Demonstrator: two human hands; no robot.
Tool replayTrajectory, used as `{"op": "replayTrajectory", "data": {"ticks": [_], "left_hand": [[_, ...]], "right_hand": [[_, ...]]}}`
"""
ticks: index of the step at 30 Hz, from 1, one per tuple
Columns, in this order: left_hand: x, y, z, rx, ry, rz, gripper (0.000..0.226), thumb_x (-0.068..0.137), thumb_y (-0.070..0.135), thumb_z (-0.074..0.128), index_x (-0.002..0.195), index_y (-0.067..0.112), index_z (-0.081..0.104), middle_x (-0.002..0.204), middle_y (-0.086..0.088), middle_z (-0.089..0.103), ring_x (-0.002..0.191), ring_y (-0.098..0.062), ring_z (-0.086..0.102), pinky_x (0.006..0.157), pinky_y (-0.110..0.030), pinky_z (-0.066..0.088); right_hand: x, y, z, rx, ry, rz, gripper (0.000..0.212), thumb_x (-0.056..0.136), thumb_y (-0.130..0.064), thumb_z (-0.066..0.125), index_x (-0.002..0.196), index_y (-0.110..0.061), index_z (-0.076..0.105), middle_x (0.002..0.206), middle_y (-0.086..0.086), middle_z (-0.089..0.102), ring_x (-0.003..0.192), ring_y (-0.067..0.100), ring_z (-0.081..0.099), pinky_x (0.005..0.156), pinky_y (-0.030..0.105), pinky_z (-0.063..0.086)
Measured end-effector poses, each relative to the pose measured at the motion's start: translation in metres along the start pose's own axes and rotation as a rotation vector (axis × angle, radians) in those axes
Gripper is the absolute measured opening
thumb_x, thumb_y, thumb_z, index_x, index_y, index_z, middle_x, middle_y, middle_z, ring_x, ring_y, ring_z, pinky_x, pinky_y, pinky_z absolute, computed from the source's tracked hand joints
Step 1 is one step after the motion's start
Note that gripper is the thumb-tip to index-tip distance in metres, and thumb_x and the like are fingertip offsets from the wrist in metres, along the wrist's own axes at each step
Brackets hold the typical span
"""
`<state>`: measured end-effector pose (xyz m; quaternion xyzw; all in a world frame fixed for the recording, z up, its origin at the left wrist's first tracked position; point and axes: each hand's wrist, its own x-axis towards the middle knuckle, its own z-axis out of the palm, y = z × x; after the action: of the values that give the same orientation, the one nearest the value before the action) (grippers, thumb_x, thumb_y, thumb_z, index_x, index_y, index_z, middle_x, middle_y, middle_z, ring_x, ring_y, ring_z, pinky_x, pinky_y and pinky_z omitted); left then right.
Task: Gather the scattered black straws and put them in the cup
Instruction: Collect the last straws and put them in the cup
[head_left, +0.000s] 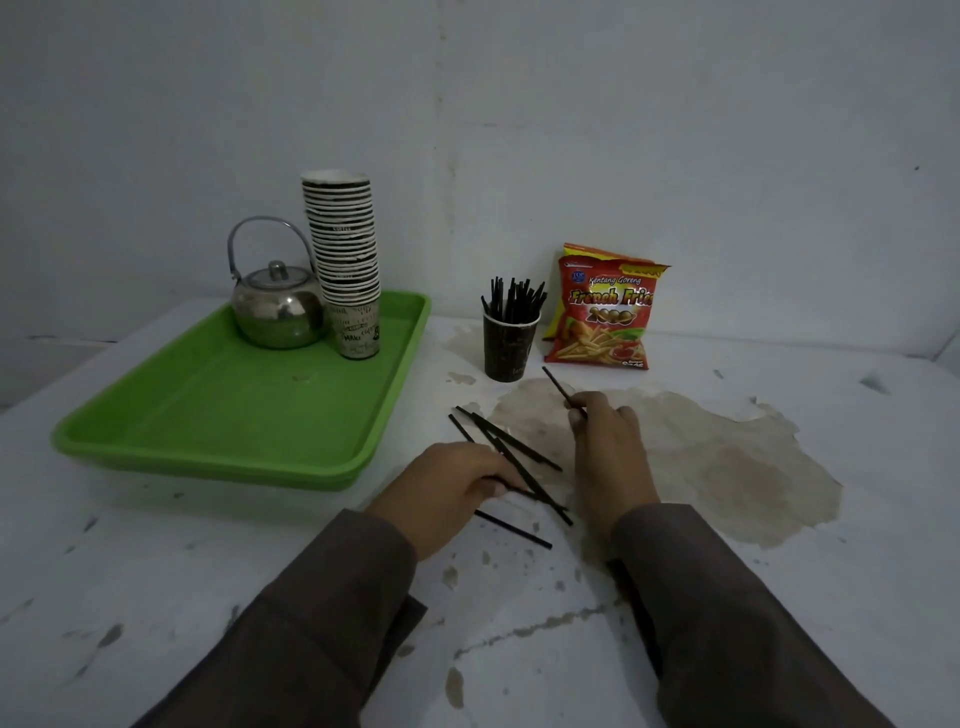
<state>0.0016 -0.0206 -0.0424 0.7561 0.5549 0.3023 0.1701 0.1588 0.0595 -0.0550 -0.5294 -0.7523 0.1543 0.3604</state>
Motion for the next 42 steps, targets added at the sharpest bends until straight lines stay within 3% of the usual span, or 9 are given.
{"op": "replayTrajectory", "data": {"ticks": [4,12,16,21,24,27,31,36,42], "left_hand": [[-0.002,-0.003,-0.004,0.023,-0.132,-0.031,0.02,0.084,0.009,0.06,0.099,0.018,0.07,0.103,-0.001,0.069,0.092,-0.005,0.057,0.077,-0.001,0.037],[0.003,0.002,-0.004,0.171,-0.31,-0.046,0.023,0.083,0.011,0.061,0.106,0.012,0.068,0.112,-0.01,0.065,0.104,-0.02,0.057,0.086,-0.018,0.037],[0.007,0.006,0.002,0.245,-0.323,-0.065,0.024,0.089,0.009,0.053,0.11,0.009,0.064,0.118,-0.011,0.06,0.109,-0.022,0.052,0.085,-0.018,0.033],[0.007,0.004,0.01,0.272,-0.26,-0.089,0.024,0.091,0.006,0.046,0.112,0.007,0.058,0.117,-0.013,0.058,0.108,-0.023,0.05,0.085,-0.023,0.034],[0.004,0.004,0.008,0.147,-0.071,-0.133,0.021,0.09,0.006,0.046,0.107,0.014,0.058,0.107,-0.01,0.06,0.093,-0.019,0.054,0.074,-0.022,0.037],[0.001,0.009,0.002,-0.12,0.189,-0.069,0.026,0.091,0.003,0.046,0.111,0.012,0.06,0.095,-0.003,0.063,0.081,-0.004,0.056,0.067,-0.003,0.037],[0.002,0.012,0.0,-0.261,0.414,0.016,0.031,0.094,0.004,0.037,0.115,0.016,0.057,0.087,0.003,0.055,0.078,-0.003,0.054,0.075,-0.01,0.043],[0.032,0.016,-0.016,-0.598,0.532,-0.176,0.026,0.095,0.013,0.036,0.098,0.025,0.059,0.074,0.01,0.05,0.067,-0.006,0.045,0.064,-0.024,0.037],[0.106,0.024,-0.074,-0.615,0.555,-0.023,0.026,0.098,0.018,0.031,0.083,0.025,0.051,0.064,0.004,0.041,0.057,-0.007,0.041,0.06,-0.024,0.037]], "right_hand": [[-0.007,-0.009,-0.007,0.365,-0.034,0.051,0.029,0.097,-0.038,0.026,0.103,-0.024,0.05,0.091,-0.006,0.051,0.086,0.011,0.049,0.068,0.025,0.039],[-0.007,-0.023,-0.021,1.248,-0.137,0.373,0.033,0.099,-0.023,0.027,0.079,-0.014,0.051,0.059,0.0,0.035,0.055,0.015,0.037,0.055,0.029,0.031],[-0.009,-0.023,-0.025,1.414,-0.147,0.406,0.031,0.098,-0.025,0.027,0.081,-0.014,0.05,0.058,-0.001,0.036,0.05,0.012,0.034,0.052,0.028,0.028],[-0.009,-0.02,-0.027,1.401,-0.119,0.376,0.032,0.097,-0.024,0.031,0.096,-0.013,0.061,0.059,-0.001,0.04,0.05,0.01,0.038,0.052,0.026,0.032],[-0.01,-0.016,-0.027,1.297,-0.113,0.336,0.03,0.097,-0.017,0.037,0.103,-0.015,0.065,0.064,-0.002,0.048,0.057,0.01,0.046,0.058,0.024,0.042],[-0.012,-0.017,-0.027,1.223,-0.124,0.306,0.026,0.095,-0.007,0.039,0.093,-0.008,0.065,0.067,0.003,0.052,0.062,0.012,0.052,0.068,0.026,0.046],[-0.012,-0.023,-0.027,1.2,-0.122,0.334,0.029,0.097,-0.007,0.033,0.088,-0.01,0.06,0.067,0.003,0.05,0.057,0.012,0.045,0.059,0.025,0.039],[0.01,-0.037,-0.036,1.094,-0.134,0.301,0.029,0.098,-0.016,0.031,0.09,-0.014,0.059,0.063,0.002,0.048,0.056,0.012,0.042,0.057,0.027,0.035],[0.081,-0.068,-0.06,0.627,-0.184,0.117,0.027,0.097,-0.018,0.039,0.093,-0.013,0.065,0.089,-0.005,0.065,0.086,0.01,0.055,0.069,0.022,0.038]]}}
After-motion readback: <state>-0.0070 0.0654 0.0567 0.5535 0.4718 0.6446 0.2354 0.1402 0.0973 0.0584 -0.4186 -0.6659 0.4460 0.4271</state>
